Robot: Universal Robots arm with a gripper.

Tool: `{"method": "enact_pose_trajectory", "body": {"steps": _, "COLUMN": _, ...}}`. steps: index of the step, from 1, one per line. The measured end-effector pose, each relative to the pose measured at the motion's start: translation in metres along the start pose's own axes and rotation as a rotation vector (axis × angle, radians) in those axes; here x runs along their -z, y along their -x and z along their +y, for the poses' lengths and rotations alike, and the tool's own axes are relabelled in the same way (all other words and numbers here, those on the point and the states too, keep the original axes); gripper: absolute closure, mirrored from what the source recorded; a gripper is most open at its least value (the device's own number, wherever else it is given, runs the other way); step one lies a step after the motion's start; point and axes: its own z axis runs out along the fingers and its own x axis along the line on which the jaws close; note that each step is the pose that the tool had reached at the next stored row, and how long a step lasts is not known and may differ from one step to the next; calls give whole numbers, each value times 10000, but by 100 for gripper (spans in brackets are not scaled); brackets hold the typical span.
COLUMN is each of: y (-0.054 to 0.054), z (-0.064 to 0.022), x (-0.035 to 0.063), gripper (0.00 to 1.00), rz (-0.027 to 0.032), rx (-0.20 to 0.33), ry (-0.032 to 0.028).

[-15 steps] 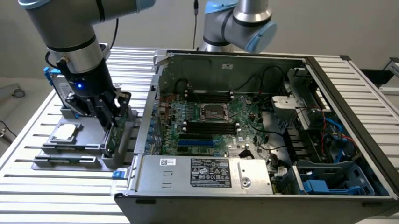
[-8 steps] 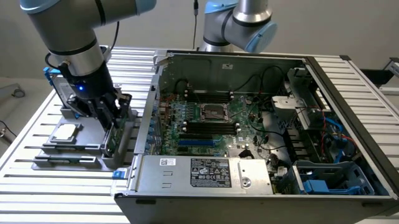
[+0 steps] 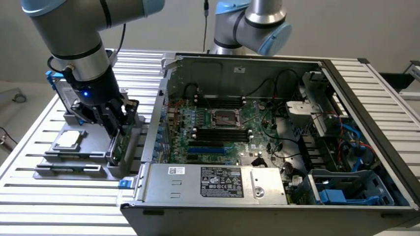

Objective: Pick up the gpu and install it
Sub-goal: 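Pick up the gpu and move the gpu toward the slot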

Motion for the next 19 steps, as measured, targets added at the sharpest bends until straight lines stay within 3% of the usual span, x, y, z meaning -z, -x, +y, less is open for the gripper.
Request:
{"method": "enact_pose_trajectory", "body": {"steps": 4, "y": 0, "z": 0, "x": -2, "gripper": 64, "rz": 0, "rx": 0, "ry": 3}}
{"method": "enact_pose_trajectory", "body": {"steps": 5, "y": 0, "z": 0, "x": -2, "gripper": 71, "rz": 0, "rx": 0, "ry": 4}}
{"method": "enact_pose_trajectory", "body": {"steps": 19, "y": 0, "z": 0, "x": -2, "gripper": 74, "rz": 0, "rx": 0, "ry": 4}}
